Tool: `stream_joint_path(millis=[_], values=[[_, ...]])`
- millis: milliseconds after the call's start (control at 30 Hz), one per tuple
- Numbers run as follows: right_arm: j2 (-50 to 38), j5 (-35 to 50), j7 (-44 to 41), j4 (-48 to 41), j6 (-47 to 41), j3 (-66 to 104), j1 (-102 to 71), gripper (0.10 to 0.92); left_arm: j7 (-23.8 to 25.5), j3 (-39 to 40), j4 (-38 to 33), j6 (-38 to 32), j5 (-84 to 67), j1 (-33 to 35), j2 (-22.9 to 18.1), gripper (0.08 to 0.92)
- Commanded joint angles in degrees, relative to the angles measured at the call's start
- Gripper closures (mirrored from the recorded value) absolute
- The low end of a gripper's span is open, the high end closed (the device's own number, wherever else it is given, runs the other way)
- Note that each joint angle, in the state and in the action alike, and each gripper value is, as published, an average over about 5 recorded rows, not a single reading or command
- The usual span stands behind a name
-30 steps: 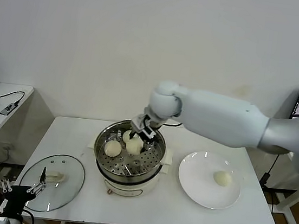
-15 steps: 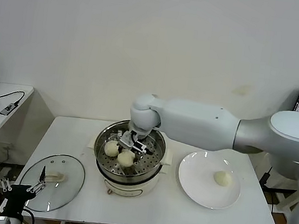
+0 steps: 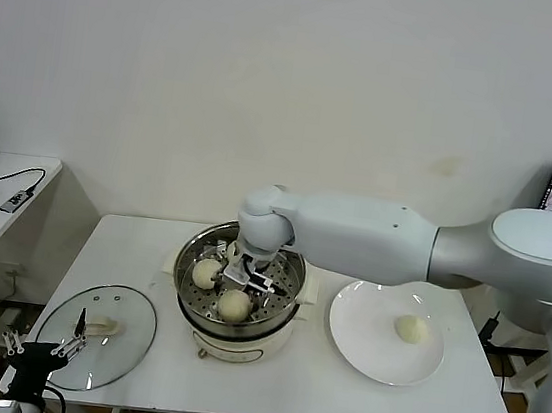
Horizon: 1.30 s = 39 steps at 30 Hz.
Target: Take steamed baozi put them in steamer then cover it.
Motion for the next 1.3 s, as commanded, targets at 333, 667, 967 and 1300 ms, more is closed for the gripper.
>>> stream_joint_path(millis=[333, 667, 967, 1300], values=[[-10.8, 4.3, -2.9, 3.9, -11.8, 3.4, 6.6, 0.203, 0.0, -0.2, 0.0, 0.1, -0.1, -0.2, 0.5, 0.177], [-27.7, 9.5, 0.1, 12.7, -33.5, 6.9, 5.0, 0.203, 0.1, 0.0, 0.8, -0.1, -0.4, -0.8, 1.4, 0.177], [-44.2, 2.2, -1.3, 16.6, -35.1, 11.7, -3.8, 0.203, 0.1, 0.7, 1.4, -0.1, -0.6, -1.1, 2.3, 0.177], [-48.1, -8.6, -4.0, 8.7, -28.0, 23.3, -18.7, 0.203, 0.2, 1.2, 1.3, 0.2, -0.7, -0.6, 2.2, 0.177]])
